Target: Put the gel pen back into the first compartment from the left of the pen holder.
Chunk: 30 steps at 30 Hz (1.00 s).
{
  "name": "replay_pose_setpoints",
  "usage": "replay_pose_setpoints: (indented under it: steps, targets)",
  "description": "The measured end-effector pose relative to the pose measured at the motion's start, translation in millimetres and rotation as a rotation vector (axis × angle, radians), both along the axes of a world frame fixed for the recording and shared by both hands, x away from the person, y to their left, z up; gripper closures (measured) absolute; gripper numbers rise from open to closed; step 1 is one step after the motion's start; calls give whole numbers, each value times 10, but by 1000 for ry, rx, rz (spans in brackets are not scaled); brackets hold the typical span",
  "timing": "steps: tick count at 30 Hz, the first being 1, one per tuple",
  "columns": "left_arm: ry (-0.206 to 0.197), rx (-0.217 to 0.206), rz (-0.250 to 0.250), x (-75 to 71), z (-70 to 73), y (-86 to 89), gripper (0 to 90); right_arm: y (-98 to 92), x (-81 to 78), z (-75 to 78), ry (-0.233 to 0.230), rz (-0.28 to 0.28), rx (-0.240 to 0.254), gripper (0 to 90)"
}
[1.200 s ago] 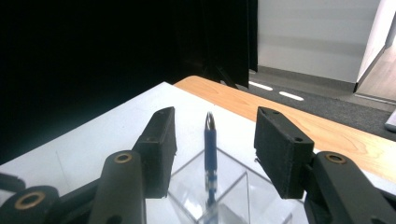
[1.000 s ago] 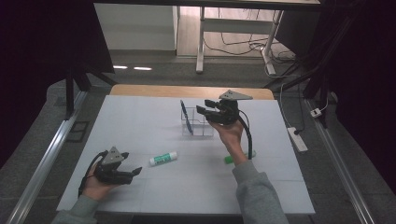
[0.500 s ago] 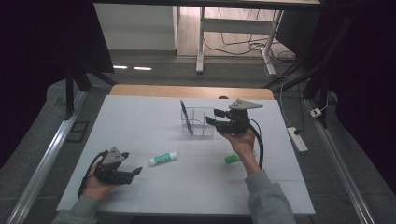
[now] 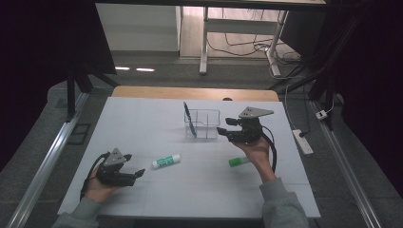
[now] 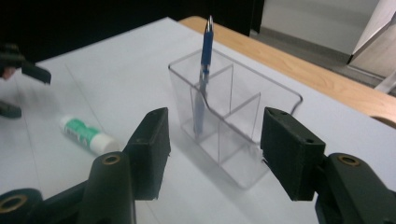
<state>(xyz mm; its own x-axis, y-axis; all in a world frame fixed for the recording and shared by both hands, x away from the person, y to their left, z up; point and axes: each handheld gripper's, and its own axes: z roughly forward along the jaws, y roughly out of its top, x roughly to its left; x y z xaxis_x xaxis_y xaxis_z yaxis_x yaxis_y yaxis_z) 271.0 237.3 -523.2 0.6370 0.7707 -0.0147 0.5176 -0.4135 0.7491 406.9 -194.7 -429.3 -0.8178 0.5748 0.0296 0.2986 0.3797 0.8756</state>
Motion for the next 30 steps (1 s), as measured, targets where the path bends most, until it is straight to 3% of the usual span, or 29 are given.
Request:
replay_pose_setpoints:
  steps: [14,17,30]
  targets:
    - [-4,-4,5,-20,8,21,206,-268,-152,-161,32,32,-137,400]
    - [-6,-4,6,-25,9,18,206,-339,-177,-170,40,31,-139,400]
    - [-8,9,10,-55,-4,-5,205,-465,-237,-174,66,76,-249,393]
